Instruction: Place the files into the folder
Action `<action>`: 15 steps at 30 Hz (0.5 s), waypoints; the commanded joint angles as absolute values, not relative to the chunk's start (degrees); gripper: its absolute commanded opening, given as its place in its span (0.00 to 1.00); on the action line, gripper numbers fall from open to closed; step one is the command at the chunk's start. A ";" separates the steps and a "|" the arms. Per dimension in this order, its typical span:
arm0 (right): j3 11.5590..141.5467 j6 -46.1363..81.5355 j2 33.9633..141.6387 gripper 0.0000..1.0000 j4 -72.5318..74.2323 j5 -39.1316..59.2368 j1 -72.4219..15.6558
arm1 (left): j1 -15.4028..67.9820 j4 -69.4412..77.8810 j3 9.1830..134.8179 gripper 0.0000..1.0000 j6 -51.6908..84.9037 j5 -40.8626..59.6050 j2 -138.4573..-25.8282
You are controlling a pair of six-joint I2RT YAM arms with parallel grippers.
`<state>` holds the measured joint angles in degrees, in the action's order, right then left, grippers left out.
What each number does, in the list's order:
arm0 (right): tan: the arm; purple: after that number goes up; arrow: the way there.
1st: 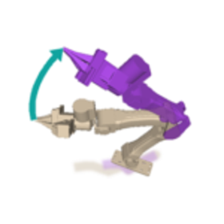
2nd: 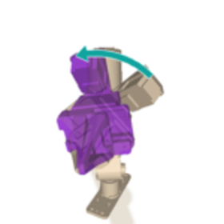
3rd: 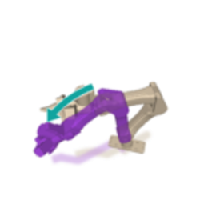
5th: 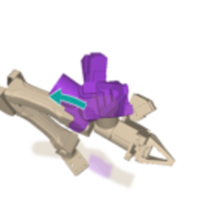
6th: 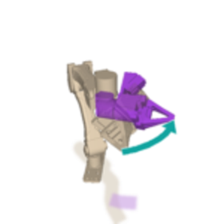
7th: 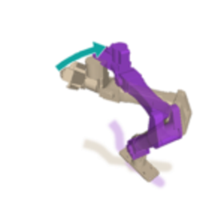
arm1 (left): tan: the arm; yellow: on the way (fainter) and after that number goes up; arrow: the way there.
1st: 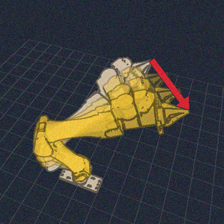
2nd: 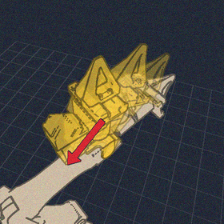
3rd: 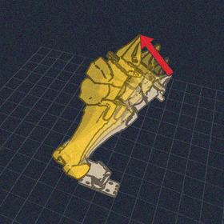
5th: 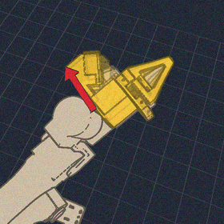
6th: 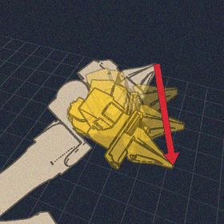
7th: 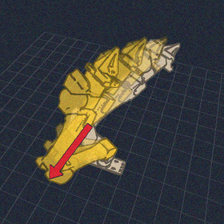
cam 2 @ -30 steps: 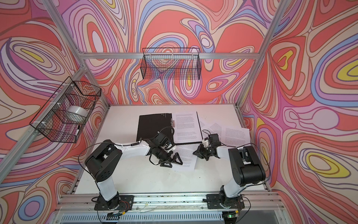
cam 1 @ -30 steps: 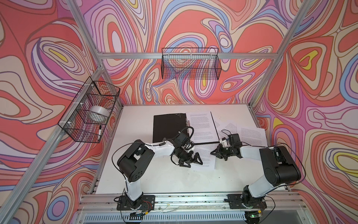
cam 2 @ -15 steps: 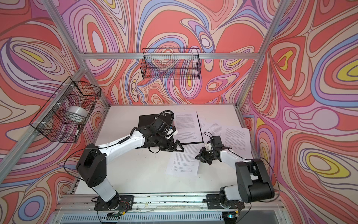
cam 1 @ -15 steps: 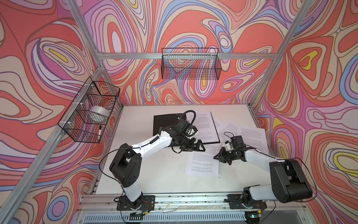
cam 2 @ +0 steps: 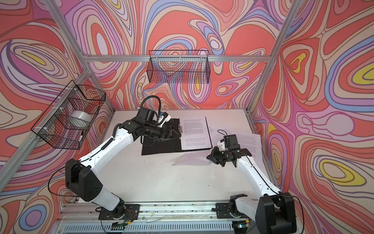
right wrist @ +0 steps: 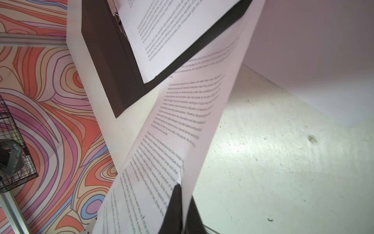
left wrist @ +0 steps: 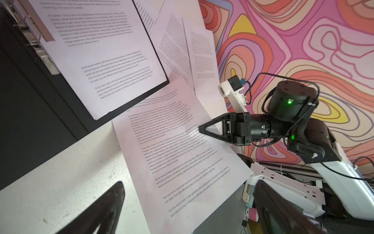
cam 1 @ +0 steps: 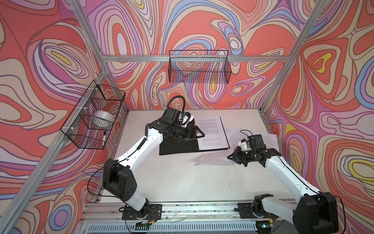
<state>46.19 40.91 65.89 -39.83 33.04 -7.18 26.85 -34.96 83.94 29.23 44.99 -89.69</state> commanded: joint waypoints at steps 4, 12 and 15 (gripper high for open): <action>54.11 41.73 64.76 0.00 -45.37 33.86 -7.10 | 26.42 -36.40 86.23 1.00 30.19 46.41 -85.06; 62.85 43.41 65.78 0.00 -47.33 35.50 -7.12 | 25.82 -36.60 86.28 1.00 27.66 42.68 -83.41; 65.84 43.67 66.29 0.00 -47.99 35.78 -7.04 | 25.68 -36.30 86.60 1.00 27.61 42.69 -83.41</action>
